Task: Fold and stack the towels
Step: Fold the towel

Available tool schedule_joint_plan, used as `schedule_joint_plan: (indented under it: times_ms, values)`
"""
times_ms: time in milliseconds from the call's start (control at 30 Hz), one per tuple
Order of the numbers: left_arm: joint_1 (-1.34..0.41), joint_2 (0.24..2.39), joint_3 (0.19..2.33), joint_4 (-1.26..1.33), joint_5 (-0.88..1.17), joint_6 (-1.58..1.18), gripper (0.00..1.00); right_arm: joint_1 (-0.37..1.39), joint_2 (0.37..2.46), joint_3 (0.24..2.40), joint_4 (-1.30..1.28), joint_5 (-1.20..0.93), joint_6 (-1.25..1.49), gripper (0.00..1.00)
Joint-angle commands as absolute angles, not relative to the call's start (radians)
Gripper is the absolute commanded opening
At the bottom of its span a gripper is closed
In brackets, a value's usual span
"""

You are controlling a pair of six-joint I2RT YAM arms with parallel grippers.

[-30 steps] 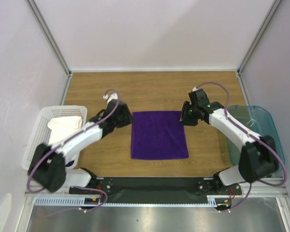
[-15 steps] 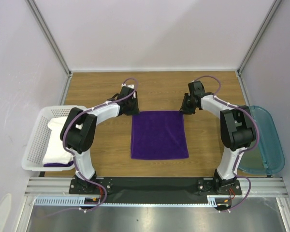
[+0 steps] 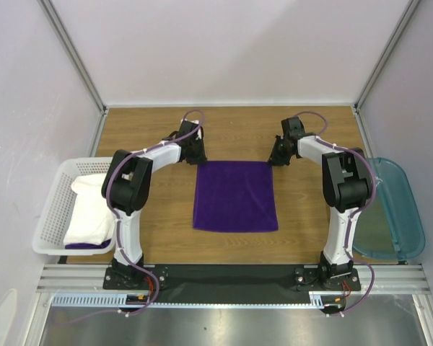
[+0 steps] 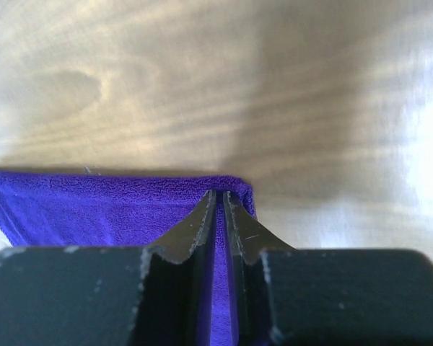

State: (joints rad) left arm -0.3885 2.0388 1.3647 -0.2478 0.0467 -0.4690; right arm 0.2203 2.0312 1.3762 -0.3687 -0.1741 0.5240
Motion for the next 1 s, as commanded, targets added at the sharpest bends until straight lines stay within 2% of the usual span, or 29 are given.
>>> schedule_joint_plan:
  times_ms: [0, 200, 333, 367, 400, 433, 467, 500, 600, 633, 767, 833, 900, 933, 967]
  values:
    - [-0.362, 2.109, 1.462, -0.268, 0.071, -0.443, 0.24, 0.203, 2.104, 1.425, -0.361, -0.155, 0.523, 0.13]
    - [-0.345, 2.187, 1.583, -0.304, 0.066, -0.434, 0.24, 0.172, 2.190, 1.555, -0.365, -0.164, 0.511, 0.13]
    - [-0.327, 2.184, 1.611, -0.279, 0.112, -0.398, 0.28, 0.163, 2.236, 1.667, -0.389, -0.210, 0.491, 0.13]
    - [-0.327, 2.181, 1.623, -0.285, 0.139, -0.378, 0.31, 0.163, 2.237, 1.693, -0.403, -0.241, 0.485, 0.13]
    - [-0.327, 2.177, 1.655, -0.294, 0.149, -0.358, 0.40, 0.163, 2.235, 1.736, -0.411, -0.254, 0.479, 0.14]
    - [-0.327, 2.169, 1.670, -0.302, 0.158, -0.330, 0.45, 0.164, 2.229, 1.749, -0.416, -0.271, 0.479, 0.15]
    - [-0.325, 2.140, 1.680, -0.305, 0.169, -0.319, 0.51, 0.163, 2.208, 1.758, -0.420, -0.284, 0.477, 0.21]
    - [-0.327, 2.120, 1.686, -0.307, 0.167, -0.313, 0.68, 0.164, 2.195, 1.770, -0.420, -0.307, 0.479, 0.25]
    - [-0.327, 2.011, 1.649, -0.322, 0.149, -0.327, 0.79, 0.163, 2.129, 1.770, -0.436, -0.336, 0.476, 0.43]
    - [-0.327, 1.978, 1.623, -0.324, 0.147, -0.363, 0.80, 0.163, 2.109, 1.754, -0.446, -0.339, 0.474, 0.49]
    - [-0.331, 1.742, 1.342, -0.298, 0.127, -0.514, 0.83, 0.163, 2.017, 1.689, -0.485, -0.328, 0.471, 0.52]
    - [-0.336, 1.657, 1.225, -0.261, 0.117, -0.607, 0.84, 0.164, 1.958, 1.625, -0.505, -0.322, 0.475, 0.60]
    - [-0.341, 1.549, 1.071, -0.239, 0.118, -0.670, 0.84, 0.163, 1.922, 1.573, -0.515, -0.314, 0.480, 0.63]
    - [-0.345, 1.516, 1.027, -0.230, 0.117, -0.722, 0.84, 0.163, 1.886, 1.550, -0.532, -0.316, 0.488, 0.70]
    - [-0.351, 1.487, 0.988, -0.226, 0.111, -0.745, 0.84, 0.163, 1.869, 1.501, -0.543, -0.314, 0.492, 0.73]
